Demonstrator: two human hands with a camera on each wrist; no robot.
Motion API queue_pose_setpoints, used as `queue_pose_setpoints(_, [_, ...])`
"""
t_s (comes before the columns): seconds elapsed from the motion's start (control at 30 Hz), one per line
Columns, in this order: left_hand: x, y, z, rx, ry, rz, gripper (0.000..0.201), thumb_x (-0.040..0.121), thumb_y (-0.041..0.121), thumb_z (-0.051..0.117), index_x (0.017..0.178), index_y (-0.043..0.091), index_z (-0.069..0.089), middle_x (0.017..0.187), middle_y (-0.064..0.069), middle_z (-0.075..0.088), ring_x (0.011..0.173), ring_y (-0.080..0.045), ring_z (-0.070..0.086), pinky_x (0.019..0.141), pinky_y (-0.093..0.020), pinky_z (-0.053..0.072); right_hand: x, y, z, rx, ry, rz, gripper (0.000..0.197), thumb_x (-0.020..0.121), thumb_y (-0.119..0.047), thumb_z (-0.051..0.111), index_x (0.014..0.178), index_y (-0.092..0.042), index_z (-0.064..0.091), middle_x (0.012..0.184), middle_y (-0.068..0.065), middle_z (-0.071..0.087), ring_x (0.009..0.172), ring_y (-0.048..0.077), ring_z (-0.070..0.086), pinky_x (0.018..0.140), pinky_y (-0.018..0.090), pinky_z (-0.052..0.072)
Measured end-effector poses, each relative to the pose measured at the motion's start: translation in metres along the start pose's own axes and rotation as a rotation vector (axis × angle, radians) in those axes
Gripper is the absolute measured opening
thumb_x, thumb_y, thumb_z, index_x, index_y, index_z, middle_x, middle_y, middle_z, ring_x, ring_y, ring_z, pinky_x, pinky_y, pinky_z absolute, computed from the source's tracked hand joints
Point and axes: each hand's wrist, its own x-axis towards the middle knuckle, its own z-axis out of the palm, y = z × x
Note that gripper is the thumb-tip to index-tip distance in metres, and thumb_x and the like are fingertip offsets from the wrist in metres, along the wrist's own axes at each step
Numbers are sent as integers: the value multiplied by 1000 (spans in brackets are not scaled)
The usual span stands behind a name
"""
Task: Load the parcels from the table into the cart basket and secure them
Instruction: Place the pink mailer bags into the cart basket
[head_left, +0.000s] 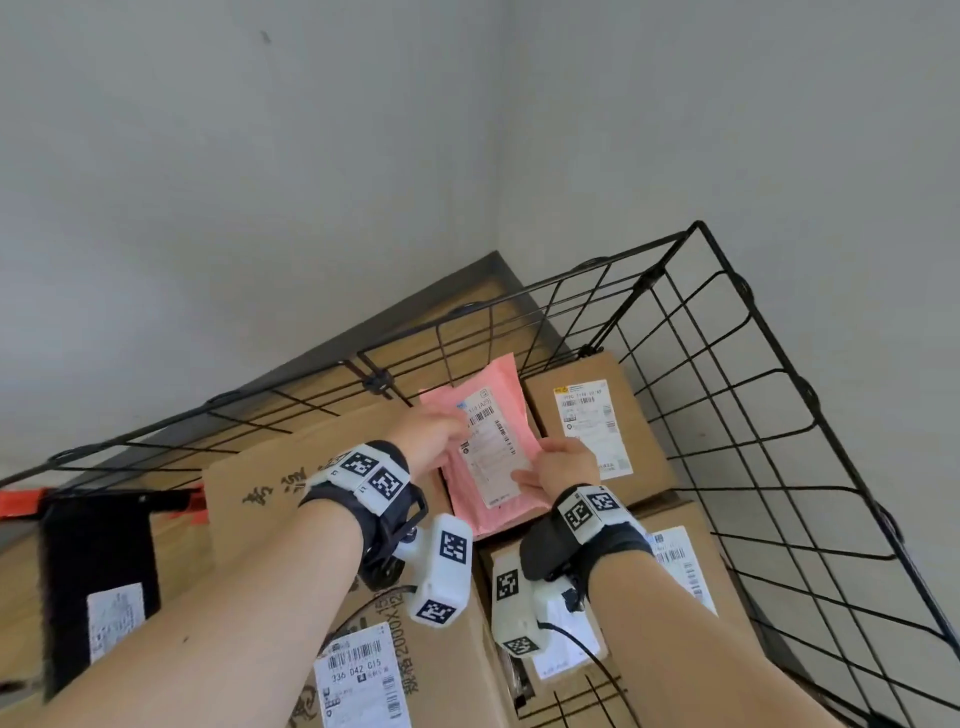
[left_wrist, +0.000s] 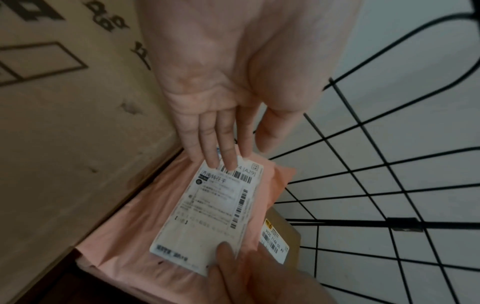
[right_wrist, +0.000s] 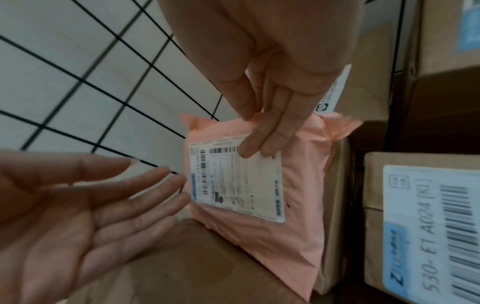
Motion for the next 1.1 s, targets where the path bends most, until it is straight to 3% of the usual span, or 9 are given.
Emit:
queue_pose_setpoints(0.07, [7, 0, 6, 9, -6, -4, 29, 93, 9, 52, 121, 12, 58, 123, -9, 58, 109, -21, 53, 81, -30, 45, 4, 3, 0, -28, 13, 18, 40, 76, 3, 68, 110, -16, 58, 106, 1, 60, 104, 27, 62, 90, 42, 52])
queue_pose_setpoints(0.2, [13, 2, 21, 63, -34, -13, 41, 94, 12, 51, 134, 18, 49, 137, -7, 50, 125, -25, 46, 103, -36, 39, 8, 6, -5, -44, -1, 21, 50, 75, 2, 72, 120, -12, 54, 118, 7, 60, 109, 27, 59, 93, 39, 50])
queue_pose_setpoints(0.4, [7, 5, 26, 25, -57, -85, 48, 97, 13, 48, 143, 22, 38, 140, -8, 46, 131, -27, 40, 105, -41, 34, 16, 12, -14, 69, -23, 1, 48, 80, 4, 62, 124, -12, 52, 125, 15, 56, 108, 32, 60, 92, 43, 52])
queue_pose_setpoints(0.53, [-9, 9, 20, -2, 9, -19, 43, 96, 8, 49, 138, 12, 46, 137, -11, 50, 122, -25, 48, 87, -30, 40, 3, 13, -24, 133, 45, 8, 34, 84, -2, 51, 100, -31, 56, 115, 9, 63, 95, 31, 66, 81, 43, 56])
queue_pose_setpoints(0.63, [-31, 14, 16, -13, 16, 12, 38, 97, 7, 47, 135, 11, 50, 133, -11, 52, 107, -20, 49, 67, -24, 40, -20, 10, -38, 231, 51, 25, 32, 89, 1, 44, 103, -26, 55, 99, 16, 68, 71, 23, 68, 51, 28, 53])
queue_pose_setpoints(0.73, [-55, 17, 15, 7, -6, 43, 38, 97, 9, 46, 134, 12, 48, 126, -8, 53, 106, -18, 49, 59, -21, 39, -47, 8, -52, 314, 9, -32, 30, 90, 5, 47, 110, -16, 57, 98, 18, 66, 65, 21, 64, 50, 26, 53])
queue_pose_setpoints(0.87, [-91, 21, 13, 52, -40, 103, 36, 94, 12, 52, 130, 14, 51, 126, -8, 57, 110, -17, 54, 80, -29, 46, -92, 9, -64, 364, 58, -62, 25, 91, 5, 47, 104, -13, 60, 100, 16, 67, 74, 22, 67, 66, 32, 58])
queue_pose_setpoints(0.93, [-113, 23, 13, 77, -66, 143, 24, 93, 11, 53, 116, 17, 59, 123, -7, 59, 109, -16, 55, 96, -35, 44, -121, 11, -69, 403, 92, -98, 25, 93, 4, 42, 101, -12, 60, 104, 18, 67, 70, 21, 65, 59, 27, 55])
queue_pose_setpoints(1.1, [-180, 18, 14, 129, -135, 265, 25, 93, 14, 53, 117, 11, 59, 117, -8, 63, 106, -17, 59, 81, -31, 42, -207, 26, -74, 517, 157, -201, 25, 94, 5, 40, 96, -9, 60, 93, 18, 64, 61, 20, 60, 41, 21, 49])
